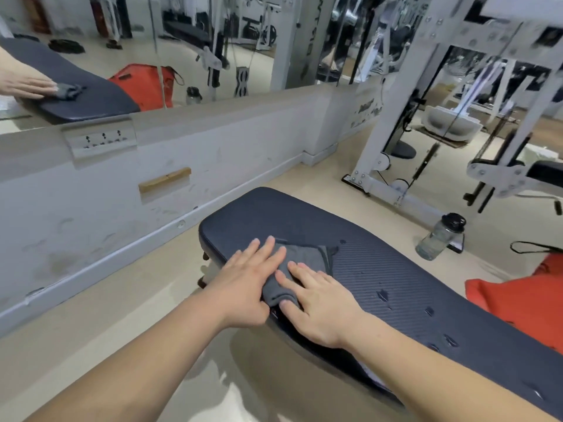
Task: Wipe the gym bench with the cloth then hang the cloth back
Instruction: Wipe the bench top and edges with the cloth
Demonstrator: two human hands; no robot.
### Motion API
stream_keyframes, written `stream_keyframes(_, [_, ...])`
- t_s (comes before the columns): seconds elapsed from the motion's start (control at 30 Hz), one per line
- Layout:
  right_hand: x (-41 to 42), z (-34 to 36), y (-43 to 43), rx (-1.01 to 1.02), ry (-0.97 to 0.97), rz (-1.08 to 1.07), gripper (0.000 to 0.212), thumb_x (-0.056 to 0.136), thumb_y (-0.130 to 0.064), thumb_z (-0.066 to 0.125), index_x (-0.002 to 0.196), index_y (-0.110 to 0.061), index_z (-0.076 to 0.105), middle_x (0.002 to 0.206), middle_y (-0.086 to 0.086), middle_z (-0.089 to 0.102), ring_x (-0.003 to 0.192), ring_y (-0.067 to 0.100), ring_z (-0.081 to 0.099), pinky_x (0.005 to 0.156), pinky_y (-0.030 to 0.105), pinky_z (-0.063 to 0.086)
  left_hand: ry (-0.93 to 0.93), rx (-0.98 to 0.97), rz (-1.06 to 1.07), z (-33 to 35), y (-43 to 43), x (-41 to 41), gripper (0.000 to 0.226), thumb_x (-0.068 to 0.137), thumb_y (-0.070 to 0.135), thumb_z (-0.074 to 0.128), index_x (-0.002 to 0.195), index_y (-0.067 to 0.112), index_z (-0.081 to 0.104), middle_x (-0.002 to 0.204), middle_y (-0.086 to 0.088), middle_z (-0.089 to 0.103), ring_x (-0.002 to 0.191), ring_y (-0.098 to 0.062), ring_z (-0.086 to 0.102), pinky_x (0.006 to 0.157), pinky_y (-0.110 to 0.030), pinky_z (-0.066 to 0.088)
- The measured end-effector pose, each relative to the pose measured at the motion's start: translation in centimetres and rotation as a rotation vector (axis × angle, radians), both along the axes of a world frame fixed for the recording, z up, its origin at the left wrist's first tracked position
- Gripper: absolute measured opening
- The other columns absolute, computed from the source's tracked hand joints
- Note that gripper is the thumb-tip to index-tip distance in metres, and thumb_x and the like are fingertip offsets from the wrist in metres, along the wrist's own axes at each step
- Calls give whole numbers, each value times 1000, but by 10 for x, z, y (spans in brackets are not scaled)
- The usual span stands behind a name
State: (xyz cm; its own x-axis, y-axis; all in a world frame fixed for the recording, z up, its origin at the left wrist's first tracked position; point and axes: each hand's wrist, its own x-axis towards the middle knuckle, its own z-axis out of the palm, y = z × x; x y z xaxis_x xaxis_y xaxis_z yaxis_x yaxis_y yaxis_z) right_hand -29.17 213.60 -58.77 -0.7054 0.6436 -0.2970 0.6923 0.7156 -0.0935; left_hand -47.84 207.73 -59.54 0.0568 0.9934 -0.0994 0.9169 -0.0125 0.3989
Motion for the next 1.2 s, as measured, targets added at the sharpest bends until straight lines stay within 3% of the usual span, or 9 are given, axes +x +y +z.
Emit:
stream_keyframes(0.07, [20, 5, -13, -12, -36, -4, 77, 92, -63, 6, 165, -38, 4, 175, -2, -4, 160, 13, -6, 129, 35, -3, 65, -62, -72, 2, -2, 19, 101, 83, 32, 58, 161, 30, -5, 169, 5, -20, 155, -17, -18, 128, -40, -3])
stream_keyframes(0.23, [58, 7, -38, -14, -141, -44, 66, 107, -52, 18, 164, -33, -8, 174, -1, -14, 159, 13, -14, 129, 37, -6, 171, -126, -74, 2, -3, 51, 104, 83, 34, 60, 161, 19, -7, 170, -5, -17, 156, -22, -14, 128, -40, 1])
stream_keyframes(0.37, [70, 6, -14, -62, -180, -89, 66, 106, -54, 16, 163, -35, -11, 172, -5, -18, 158, 11, -17, 129, 38, -6, 135, -107, -55, 5, -11, 58, 87, 85, 27, 54, 160, 15, 13, 171, -6, 2, 158, -21, 2, 127, -33, 10])
stream_keyframes(0.47, [71, -1, 35, -70, -158, -201, 67, 105, -55, 17, 163, -37, -10, 173, -4, -18, 159, 12, -16, 129, 40, -5, 73, -108, -45, 0, -15, 50, 73, 87, 23, 47, 157, 21, 26, 171, 2, 8, 157, -13, 6, 126, -29, 13])
stream_keyframes(0.67, [47, -15, 126, -2, -48, -427, 68, 103, -56, 19, 165, -36, 0, 175, -1, -9, 160, 17, -11, 129, 45, -4, -12, -65, 34, -10, -5, 45, 62, 99, 46, 42, 158, 35, 27, 168, 19, 8, 154, 2, 6, 125, -27, 15])
stream_keyframes(0.77, [34, -18, 142, 34, -15, -457, 67, 102, -55, 19, 165, -36, 3, 175, 1, -6, 161, 19, -9, 128, 47, -5, -4, -50, 30, -13, -5, 43, 66, 96, 45, 47, 157, 37, 24, 168, 21, 7, 153, 4, 5, 124, -27, 18])
stream_keyframes(0.97, [44, -12, 89, 17, -46, -275, 67, 105, -55, 20, 165, -35, 0, 175, 3, -8, 160, 20, -11, 128, 44, -6, -88, -28, 34, -13, -7, 37, 70, 92, 39, 56, 156, 37, 29, 166, 25, 13, 151, 8, 9, 125, -24, 16])
stream_keyframes(1.2, [74, 3, -9, -87, -138, 14, 68, 105, -56, 19, 161, -40, -16, 170, -6, -26, 154, 12, -30, 126, 39, -17, -334, -6, 99, -14, -7, 26, 73, 83, 12, 58, 152, 30, 42, 160, 22, 32, 144, 12, 22, 120, -13, 14])
